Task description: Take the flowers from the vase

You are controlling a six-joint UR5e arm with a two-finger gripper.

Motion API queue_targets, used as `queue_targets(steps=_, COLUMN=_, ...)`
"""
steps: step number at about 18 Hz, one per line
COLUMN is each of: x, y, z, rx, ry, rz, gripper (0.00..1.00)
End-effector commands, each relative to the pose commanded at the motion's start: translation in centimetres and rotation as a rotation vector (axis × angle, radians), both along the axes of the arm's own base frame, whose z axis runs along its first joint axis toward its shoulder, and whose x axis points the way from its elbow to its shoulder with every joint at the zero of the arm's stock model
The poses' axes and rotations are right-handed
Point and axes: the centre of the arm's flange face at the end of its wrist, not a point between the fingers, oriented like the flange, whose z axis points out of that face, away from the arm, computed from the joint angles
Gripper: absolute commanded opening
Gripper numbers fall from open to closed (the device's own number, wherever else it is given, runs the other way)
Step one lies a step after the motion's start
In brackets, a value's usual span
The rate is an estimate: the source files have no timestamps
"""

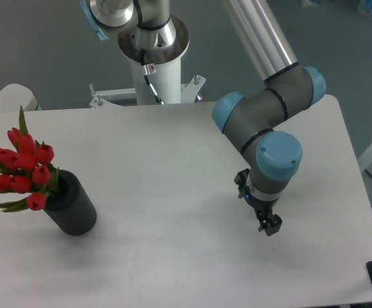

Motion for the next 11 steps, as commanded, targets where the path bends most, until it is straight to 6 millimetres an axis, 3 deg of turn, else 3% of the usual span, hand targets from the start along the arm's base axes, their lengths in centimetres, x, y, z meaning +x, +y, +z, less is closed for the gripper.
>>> queue_targets(steps=3, x=1.3, y=1.2, z=1.8, rx=0.14, ry=-0.066, rz=-0.004, gripper=1.0)
queue_targets(steps=7, x=3.7, y=0.8, z=3.2, rx=0.244, ry=-0.144, rz=-0.001, gripper=1.0)
queue_targets(steps=11, x=8.7, y=-0.7, z=3.8, rx=0.366, ry=-0.272, rz=0.028, gripper=1.0)
